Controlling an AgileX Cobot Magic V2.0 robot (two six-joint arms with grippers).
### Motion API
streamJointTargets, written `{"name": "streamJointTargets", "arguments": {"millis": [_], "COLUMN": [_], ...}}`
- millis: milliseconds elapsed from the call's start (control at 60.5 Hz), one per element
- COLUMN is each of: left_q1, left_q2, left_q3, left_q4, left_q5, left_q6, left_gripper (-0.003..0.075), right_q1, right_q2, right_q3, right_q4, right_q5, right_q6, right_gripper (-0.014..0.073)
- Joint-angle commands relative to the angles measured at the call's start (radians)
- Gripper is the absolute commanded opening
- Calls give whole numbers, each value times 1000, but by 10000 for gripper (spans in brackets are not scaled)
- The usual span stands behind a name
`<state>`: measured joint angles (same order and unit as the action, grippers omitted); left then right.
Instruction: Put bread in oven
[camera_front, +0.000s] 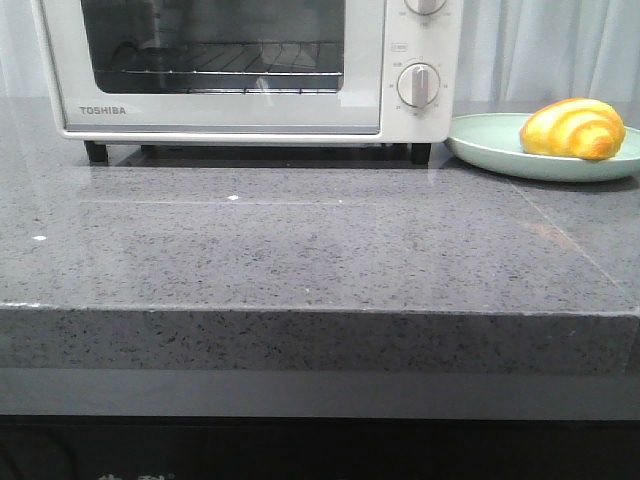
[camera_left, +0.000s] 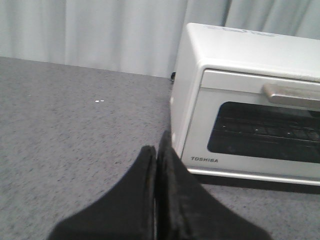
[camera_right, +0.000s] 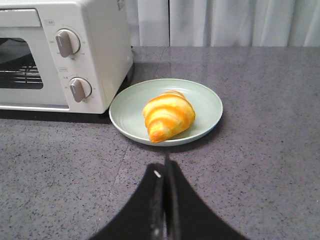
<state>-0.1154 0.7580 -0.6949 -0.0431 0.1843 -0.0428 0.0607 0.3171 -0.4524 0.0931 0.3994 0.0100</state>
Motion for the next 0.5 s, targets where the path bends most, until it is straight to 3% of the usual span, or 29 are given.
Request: {"name": "streamJointTargets", "arguments": {"millis": [0, 182, 479], "left_q1": [-79, -246, -360], "left_q2": [98, 352, 631], "left_q3": [-88, -217, -469], "left_q4": [0, 0, 0], "left_q5": [-146, -291, -300], "left_q6": [9, 9, 9], "left_gripper": [-20, -20, -20], "right_q1": [0, 0, 0], "right_q2": [17, 17, 17], "right_q3": [-38, -38, -38], "right_q4": [-7, -7, -7], "right_q5": [-76, -68, -60], "right_q6": [-10, -10, -10], "right_gripper": [-58, -58, -58]}}
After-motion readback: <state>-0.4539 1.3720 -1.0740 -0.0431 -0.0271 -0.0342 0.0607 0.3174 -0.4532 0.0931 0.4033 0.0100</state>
